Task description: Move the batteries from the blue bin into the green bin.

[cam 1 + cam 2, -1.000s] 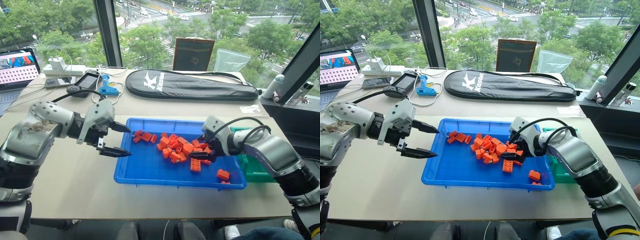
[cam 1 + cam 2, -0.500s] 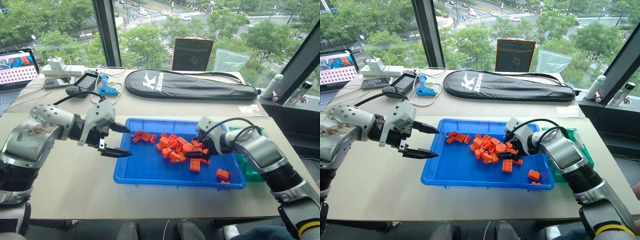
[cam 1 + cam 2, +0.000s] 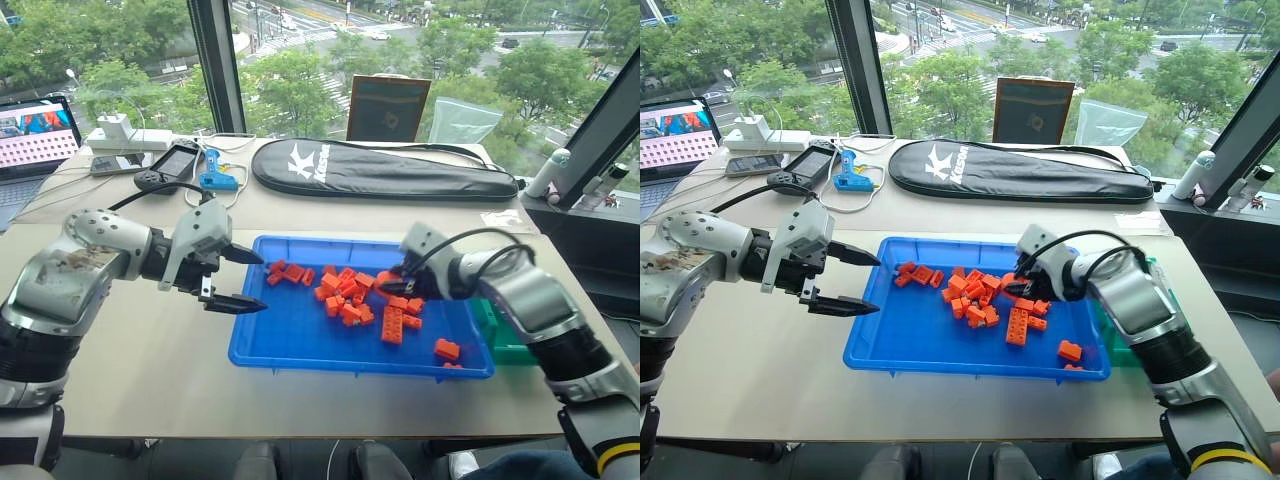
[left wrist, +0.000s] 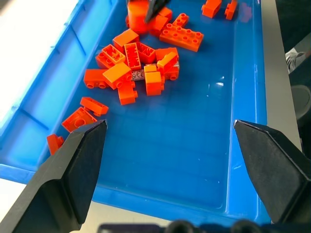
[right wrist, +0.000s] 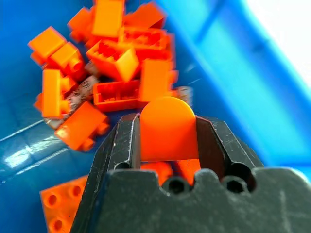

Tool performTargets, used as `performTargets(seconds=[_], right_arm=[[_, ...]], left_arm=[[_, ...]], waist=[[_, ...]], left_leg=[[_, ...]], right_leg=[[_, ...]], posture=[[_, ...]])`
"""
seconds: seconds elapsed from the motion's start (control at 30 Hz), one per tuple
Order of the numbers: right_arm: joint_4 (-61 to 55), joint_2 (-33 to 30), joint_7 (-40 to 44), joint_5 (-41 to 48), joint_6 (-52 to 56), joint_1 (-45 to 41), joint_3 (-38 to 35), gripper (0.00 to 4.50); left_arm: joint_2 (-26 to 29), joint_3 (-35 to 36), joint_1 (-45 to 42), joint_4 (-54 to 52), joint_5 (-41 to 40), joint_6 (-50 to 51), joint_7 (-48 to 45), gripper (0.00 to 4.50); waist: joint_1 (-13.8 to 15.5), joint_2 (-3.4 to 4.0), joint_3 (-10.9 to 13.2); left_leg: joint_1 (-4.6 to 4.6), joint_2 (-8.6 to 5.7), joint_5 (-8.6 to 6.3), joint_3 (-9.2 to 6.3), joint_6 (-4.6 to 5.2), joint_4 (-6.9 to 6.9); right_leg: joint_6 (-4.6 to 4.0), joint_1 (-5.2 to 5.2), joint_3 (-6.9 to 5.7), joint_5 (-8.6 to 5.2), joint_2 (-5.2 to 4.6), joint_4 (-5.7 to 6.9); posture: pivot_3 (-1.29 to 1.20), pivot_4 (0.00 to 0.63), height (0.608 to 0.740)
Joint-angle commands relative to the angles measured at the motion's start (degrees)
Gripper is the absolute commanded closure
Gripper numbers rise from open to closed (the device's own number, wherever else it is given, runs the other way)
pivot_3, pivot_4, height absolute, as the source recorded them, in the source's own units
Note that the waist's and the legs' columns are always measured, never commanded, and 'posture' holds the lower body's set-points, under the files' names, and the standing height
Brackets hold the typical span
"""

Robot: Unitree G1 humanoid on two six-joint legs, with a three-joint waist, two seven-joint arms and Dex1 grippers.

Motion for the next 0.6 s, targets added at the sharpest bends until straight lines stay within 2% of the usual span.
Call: performTargets(seconds=[0.03, 0.23, 0.27, 0.4, 0.47, 0.6], right_arm=[[-5.14, -4.37, 3.45, 2.37, 2.88, 0.19, -3.92, 3.10], [-12.23, -12.49, 10.52, 7.18, 6.53, 7.87, -4.91, 3.10], [-13.42, -13.16, 11.42, 7.78, 6.30, 9.22, -4.69, 2.10], [-15.59, -14.21, 13.26, 9.01, 5.46, 11.17, -4.48, 0.96], [-14.72, -13.80, 12.51, 7.69, 3.69, 10.50, -4.48, 0.17], [-6.66, -7.06, 4.84, 1.23, -3.55, 4.77, -3.34, 0.05]], left_arm=[[-0.31, -0.22, -1.80, 0.19, 0.27, -1.67, -0.46, 0.00], [-1.35, -1.47, -3.06, 1.77, 0.93, -2.90, -1.16, 0.00], [-1.48, -1.66, -3.26, 2.07, 1.09, -3.15, -1.32, 0.00], [-1.60, -2.01, -3.66, 2.33, 1.13, -3.49, -1.71, 0.00], [-1.56, -1.99, -3.61, 2.05, 0.97, -3.33, -1.94, 0.00], [-1.45, -1.96, -3.59, 2.06, 1.09, -3.33, -2.14, 0.00]], waist=[[0.01, 0.00, 0.00], [0.30, 0.01, 0.01], [0.35, 0.01, 0.01], [-0.04, 0.02, 0.01], [-0.16, 0.02, 0.01], [-0.54, 0.02, 0.01]], left_leg=[[0.00, 0.00, 0.00, 0.00, 0.00, 0.00], [0.00, 0.00, -0.01, -0.01, 0.01, -0.01], [0.00, 0.00, -0.01, 0.00, 0.00, 0.00], [0.02, 0.01, -0.01, -0.01, 0.00, 0.01], [0.03, 0.01, 0.00, -0.02, 0.00, 0.02], [0.06, 0.02, 0.00, 0.00, 0.00, 0.07]], right_leg=[[0.00, 0.00, 0.00, 0.00, 0.00, 0.00], [-0.01, 0.01, -0.01, -0.01, 0.00, -0.02], [0.00, 0.01, 0.00, -0.01, 0.00, -0.01], [0.00, 0.01, 0.00, -0.01, 0.01, 0.00], [0.00, 0.01, 0.00, -0.01, 0.01, 0.01], [0.01, 0.03, 0.01, -0.01, 0.01, 0.01]], posture=[[0.00, 0.150, 0.733], [0.00, 0.150, 0.733], [0.00, 0.150, 0.733], [0.00, 0.150, 0.733], [0.00, 0.150, 0.733], [0.00, 0.150, 0.733]])
